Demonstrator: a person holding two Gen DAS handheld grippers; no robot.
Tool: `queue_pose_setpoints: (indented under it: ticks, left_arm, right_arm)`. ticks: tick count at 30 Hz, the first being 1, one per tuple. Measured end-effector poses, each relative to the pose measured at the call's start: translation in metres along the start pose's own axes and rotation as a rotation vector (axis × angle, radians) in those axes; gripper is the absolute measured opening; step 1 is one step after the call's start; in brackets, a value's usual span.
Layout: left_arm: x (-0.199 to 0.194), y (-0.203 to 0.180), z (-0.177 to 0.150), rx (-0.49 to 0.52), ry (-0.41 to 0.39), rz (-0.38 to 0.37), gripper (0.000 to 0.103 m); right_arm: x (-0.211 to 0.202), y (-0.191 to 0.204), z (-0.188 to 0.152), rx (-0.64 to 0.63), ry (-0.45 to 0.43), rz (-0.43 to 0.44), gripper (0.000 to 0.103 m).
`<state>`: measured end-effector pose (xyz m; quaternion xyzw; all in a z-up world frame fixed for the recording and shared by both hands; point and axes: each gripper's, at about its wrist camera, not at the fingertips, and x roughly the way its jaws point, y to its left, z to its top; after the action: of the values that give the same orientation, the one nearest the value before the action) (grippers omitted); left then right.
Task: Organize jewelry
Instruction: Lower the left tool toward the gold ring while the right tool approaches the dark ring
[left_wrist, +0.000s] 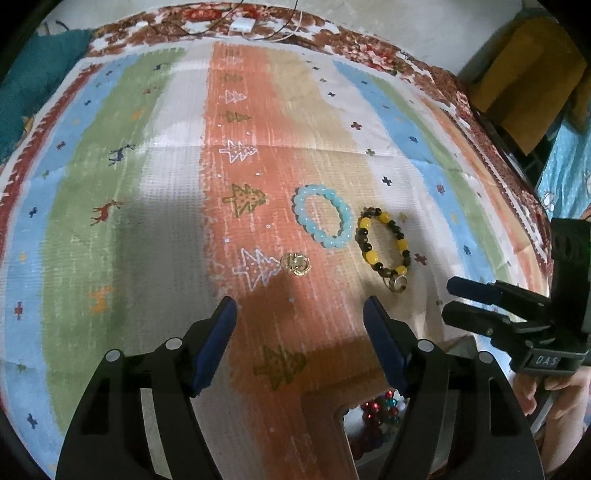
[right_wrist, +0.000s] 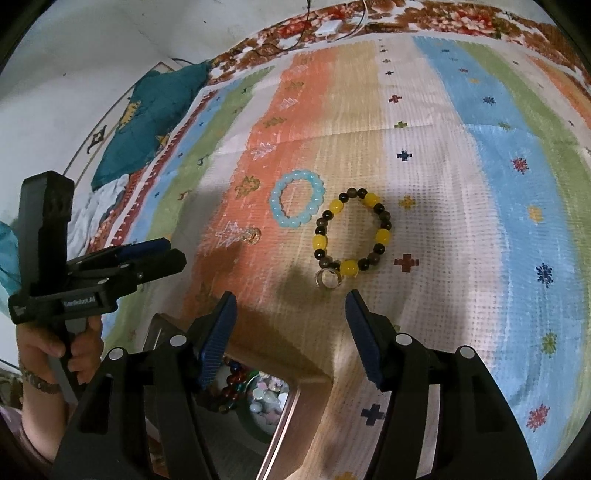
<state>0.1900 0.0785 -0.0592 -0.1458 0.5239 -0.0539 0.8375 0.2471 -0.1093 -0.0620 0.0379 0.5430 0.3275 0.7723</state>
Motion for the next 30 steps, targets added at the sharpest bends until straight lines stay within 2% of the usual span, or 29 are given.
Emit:
queue_pose_setpoints:
  ticks: [10,15,19,30]
  left_arm:
    - [0.012,-0.001,0.008,0.030,0.024,-0.002,0.074]
    - [0.018,-0.002,0.013,0.044,0.029,0.011,0.078]
    - [0.024,0.000,0.017,0.041,0.034,0.015,0.086]
    - [0.038,0.004,0.025,0.029,0.064,0.020,0.086]
  right_arm:
    - [0.017,-0.004,0.009,0.000,0.046,-0.012,0.061]
    - [0.022,-0.003,0.013,-0.004,0.054,-0.017,0.066]
    - [0.026,-0.004,0.012,-0.001,0.072,-0.021,0.070]
    - [0.035,-0.012,0.015,0.033,0.103,-0.032,0.072]
